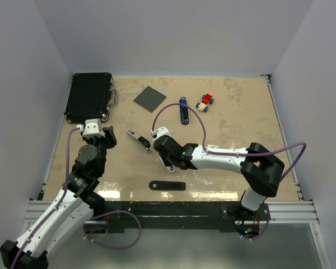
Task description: Load the staples into the stapler
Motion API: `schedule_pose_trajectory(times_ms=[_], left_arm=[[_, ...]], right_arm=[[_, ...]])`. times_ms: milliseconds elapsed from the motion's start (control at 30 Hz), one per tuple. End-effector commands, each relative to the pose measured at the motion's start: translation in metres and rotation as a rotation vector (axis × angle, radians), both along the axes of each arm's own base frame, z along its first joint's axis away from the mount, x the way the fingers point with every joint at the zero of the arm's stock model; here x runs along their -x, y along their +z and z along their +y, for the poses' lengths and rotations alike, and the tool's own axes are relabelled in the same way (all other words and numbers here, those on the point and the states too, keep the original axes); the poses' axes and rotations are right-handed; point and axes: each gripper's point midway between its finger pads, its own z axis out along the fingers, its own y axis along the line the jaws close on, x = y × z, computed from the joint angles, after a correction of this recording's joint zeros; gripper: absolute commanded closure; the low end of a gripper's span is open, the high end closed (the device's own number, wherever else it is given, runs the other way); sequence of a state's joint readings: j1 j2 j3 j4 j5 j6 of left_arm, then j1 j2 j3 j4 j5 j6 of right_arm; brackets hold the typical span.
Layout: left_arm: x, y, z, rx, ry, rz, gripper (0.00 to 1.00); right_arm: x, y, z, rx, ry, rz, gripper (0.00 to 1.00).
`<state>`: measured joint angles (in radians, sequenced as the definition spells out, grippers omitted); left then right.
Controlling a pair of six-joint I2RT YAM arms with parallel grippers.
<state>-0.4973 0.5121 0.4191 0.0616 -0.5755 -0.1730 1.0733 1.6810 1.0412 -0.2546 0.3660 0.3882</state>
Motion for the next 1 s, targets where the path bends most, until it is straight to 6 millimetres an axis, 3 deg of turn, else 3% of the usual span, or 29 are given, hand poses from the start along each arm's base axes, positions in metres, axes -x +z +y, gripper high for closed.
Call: schedule_pose_trajectory(times_ms=[0,967], left_arm=[[0.000,0.025,0.000,0.044,0.000,-0.060,0.45],[0.000,0.026,0.001,0.045,0.002,-0.061,0.45]], right_arm=[[-0.003,0.012,0.011,-0.044,0.012,-0.019,0.93],[0.004,-0.006,0.003,0.000,0.011,0.019,0.93]])
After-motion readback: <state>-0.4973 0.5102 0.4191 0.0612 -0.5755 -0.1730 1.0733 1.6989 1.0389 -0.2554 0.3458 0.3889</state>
